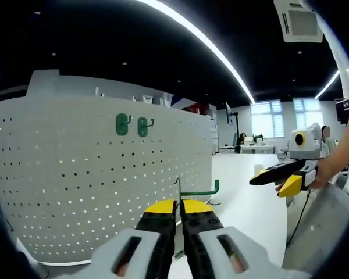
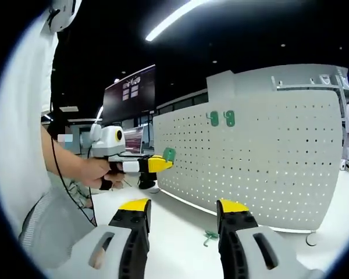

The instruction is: Insert the hook assembly into the mounting plate slot until the hook locks in place.

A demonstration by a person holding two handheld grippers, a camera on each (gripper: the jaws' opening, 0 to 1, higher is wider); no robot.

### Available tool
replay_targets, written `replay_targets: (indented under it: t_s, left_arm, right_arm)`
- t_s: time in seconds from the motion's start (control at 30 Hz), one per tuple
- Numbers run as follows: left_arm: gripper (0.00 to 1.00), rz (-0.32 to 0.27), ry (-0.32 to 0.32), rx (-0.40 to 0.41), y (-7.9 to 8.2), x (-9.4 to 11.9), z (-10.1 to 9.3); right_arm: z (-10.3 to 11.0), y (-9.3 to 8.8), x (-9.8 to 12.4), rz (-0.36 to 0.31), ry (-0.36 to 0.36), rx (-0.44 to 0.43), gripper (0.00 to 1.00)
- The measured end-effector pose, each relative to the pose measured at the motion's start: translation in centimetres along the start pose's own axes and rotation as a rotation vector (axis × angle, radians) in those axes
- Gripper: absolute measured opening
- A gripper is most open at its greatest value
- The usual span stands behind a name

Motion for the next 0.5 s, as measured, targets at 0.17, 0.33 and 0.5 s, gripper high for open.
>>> replay_targets:
  t_s: [0.17,0.33,0.5]
  left_arm:
    - [0.02,-0.021,0.002,0.022,0.4,-0.4,-0.6]
    - [0.02,-0.016,-0.014,0.008,0.2,-0.7,-1.6]
    - [0.02,-0.02,-0.017,0.007,0.3,-0.9,-2.3]
  right_arm:
    - [0.1,0.8,-0.6,-0.021,0.007,-0.001,0.42]
    - [0.1,1.6,-1.0,-0.046,0.008,-0.008,0.4]
    - [-0.1,2.2,-1.4,-0.066,0.009,-0.02,0.38]
Point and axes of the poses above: the point that each gripper's makers call its tool centre point, and the gripper's own axes: x roughly backward along the fingers, z roughly to its left, y roughly out of its top, the point moved 1 cm from there along x, roughly backward along the fingers, and after that the axes turned 14 degrees about x, right-handed, at the moved point
